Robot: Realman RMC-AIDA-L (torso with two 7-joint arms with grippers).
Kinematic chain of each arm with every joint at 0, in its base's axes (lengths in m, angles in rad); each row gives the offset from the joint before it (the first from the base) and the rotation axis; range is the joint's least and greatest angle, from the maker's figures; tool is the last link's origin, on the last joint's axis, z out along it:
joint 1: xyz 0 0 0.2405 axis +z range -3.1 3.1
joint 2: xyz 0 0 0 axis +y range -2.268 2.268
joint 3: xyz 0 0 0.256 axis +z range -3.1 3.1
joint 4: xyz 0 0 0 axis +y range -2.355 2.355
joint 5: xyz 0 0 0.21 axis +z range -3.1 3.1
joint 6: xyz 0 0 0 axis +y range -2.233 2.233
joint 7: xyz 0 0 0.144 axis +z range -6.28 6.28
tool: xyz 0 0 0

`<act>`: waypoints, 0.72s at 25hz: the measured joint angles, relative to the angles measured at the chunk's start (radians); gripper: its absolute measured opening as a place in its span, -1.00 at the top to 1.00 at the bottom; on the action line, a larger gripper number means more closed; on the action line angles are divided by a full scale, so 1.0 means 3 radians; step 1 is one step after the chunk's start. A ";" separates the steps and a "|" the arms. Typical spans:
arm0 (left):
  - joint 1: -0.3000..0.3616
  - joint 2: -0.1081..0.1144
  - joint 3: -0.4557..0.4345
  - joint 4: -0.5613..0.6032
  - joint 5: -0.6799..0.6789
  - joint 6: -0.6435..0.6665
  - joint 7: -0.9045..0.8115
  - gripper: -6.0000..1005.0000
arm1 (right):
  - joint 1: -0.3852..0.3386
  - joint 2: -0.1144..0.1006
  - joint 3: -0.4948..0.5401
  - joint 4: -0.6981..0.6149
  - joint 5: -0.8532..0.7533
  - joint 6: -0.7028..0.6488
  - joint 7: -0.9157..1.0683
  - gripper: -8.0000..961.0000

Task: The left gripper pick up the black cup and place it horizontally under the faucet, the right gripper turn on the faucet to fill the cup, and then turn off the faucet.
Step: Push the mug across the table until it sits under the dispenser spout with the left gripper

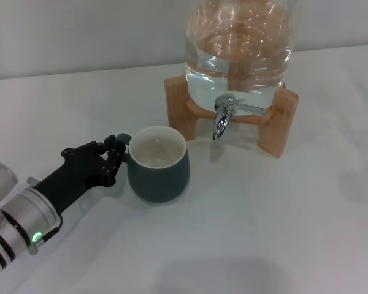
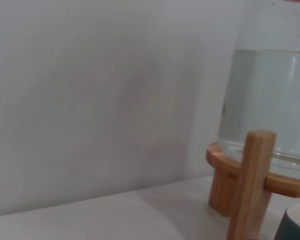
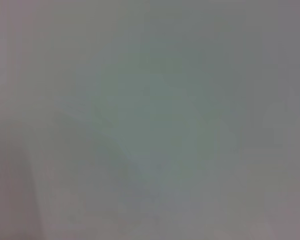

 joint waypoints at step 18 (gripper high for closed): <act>-0.0129 0.0009 -0.0003 -0.0116 0.0306 -0.0051 -0.0038 0.69 | 0.0003 0.0000 0.0000 0.0000 0.0001 -0.0007 -0.0001 -0.78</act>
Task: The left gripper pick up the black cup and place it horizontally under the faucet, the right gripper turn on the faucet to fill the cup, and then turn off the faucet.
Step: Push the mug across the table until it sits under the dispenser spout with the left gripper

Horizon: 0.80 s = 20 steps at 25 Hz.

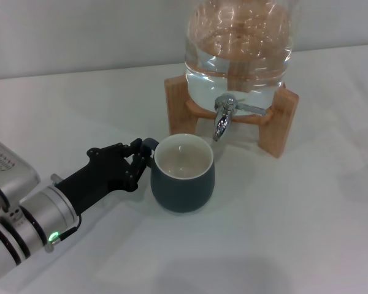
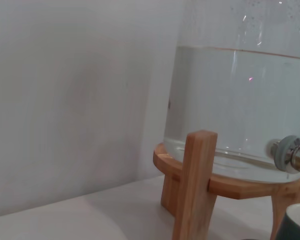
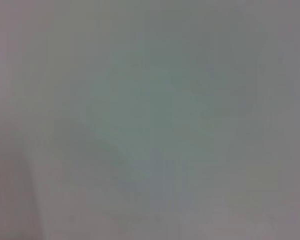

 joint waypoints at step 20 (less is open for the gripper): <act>-0.0311 -0.0023 -0.0031 -0.0164 0.0000 0.0622 0.0025 0.69 | 0.0032 0.0000 0.0000 0.0005 -0.0002 -0.0043 -0.0031 -0.78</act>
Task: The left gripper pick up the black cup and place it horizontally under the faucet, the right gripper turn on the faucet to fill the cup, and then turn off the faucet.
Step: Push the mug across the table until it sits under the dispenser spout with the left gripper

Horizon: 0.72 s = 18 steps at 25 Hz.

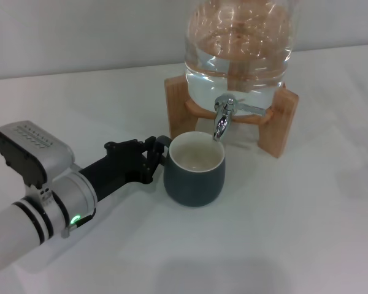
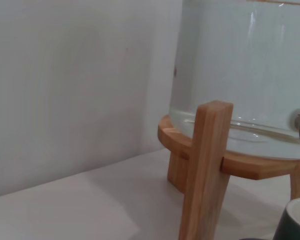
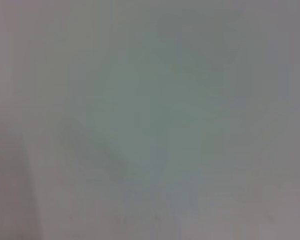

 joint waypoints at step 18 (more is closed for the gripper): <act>-0.0127 -0.0019 -0.0011 -0.0168 -0.0001 0.0018 0.0115 0.70 | -0.0022 0.0000 -0.0006 0.0042 -0.0003 0.0016 -0.0020 -0.78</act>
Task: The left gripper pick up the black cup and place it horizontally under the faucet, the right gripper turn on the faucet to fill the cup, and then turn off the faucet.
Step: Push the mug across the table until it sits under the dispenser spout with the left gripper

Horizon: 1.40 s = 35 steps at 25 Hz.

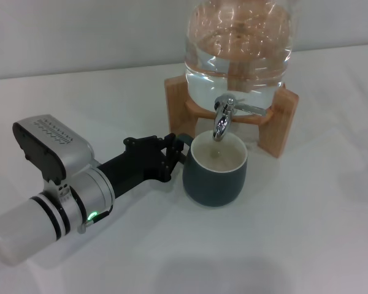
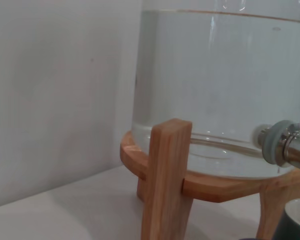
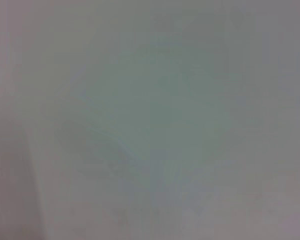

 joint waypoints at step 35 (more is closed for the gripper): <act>0.0078 0.0007 -0.0160 -0.0001 0.0006 0.0123 0.0020 0.70 | -0.0014 0.0000 0.0006 0.0000 0.0012 0.0047 0.0002 -0.78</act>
